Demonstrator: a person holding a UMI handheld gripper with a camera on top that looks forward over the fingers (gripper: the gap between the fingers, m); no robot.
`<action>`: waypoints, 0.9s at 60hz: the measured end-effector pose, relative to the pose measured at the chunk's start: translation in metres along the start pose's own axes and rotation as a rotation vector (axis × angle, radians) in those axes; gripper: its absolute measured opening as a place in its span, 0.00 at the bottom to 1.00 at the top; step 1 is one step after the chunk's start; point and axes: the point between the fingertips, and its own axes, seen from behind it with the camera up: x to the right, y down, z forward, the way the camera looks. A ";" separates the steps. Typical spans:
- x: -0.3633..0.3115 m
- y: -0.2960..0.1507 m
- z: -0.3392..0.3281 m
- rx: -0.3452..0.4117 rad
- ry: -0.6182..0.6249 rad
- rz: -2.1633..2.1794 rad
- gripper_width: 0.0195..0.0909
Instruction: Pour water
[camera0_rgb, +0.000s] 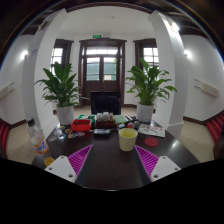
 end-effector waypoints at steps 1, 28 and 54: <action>-0.001 0.001 0.000 -0.002 -0.002 -0.002 0.83; -0.222 0.097 -0.018 -0.027 -0.254 -0.050 0.84; -0.286 0.042 0.048 0.079 -0.281 0.065 0.83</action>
